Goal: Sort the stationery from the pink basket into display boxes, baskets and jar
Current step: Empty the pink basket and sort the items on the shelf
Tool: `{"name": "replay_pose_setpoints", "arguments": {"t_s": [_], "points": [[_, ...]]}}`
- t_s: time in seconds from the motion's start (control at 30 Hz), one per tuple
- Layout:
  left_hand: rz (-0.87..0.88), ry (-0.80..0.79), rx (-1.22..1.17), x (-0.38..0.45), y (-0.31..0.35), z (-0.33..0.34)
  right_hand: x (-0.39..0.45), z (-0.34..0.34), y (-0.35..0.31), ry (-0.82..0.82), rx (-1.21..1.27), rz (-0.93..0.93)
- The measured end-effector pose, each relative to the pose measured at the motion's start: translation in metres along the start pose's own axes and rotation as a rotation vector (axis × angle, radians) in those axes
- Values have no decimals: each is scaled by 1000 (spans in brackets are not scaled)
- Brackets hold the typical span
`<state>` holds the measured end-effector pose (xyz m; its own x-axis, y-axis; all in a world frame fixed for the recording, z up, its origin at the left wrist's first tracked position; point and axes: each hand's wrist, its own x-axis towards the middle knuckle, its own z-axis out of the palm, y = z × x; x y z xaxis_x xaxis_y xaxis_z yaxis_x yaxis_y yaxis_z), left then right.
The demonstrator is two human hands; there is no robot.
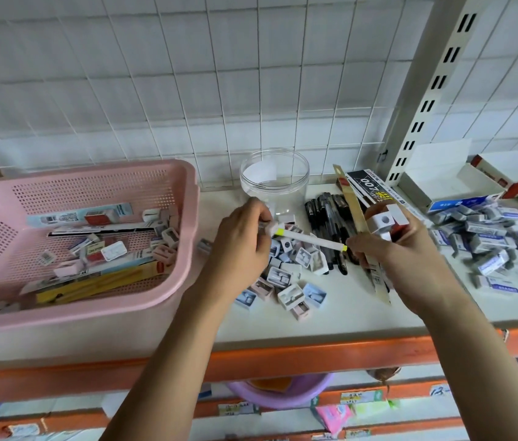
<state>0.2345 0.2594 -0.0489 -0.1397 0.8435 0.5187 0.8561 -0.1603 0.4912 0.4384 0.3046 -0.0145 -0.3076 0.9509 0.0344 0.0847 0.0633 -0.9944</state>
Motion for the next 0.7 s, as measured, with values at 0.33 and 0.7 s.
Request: {"name": "replay_pose_setpoints", "arguments": {"t_s": [0.33, 0.7], "points": [[168, -400, 373, 30, 13, 29, -13, -25, 0, 86, -51, 7], [22, -101, 274, 48, 83, 52, 7, -110, 7, 21, -59, -51]]}}
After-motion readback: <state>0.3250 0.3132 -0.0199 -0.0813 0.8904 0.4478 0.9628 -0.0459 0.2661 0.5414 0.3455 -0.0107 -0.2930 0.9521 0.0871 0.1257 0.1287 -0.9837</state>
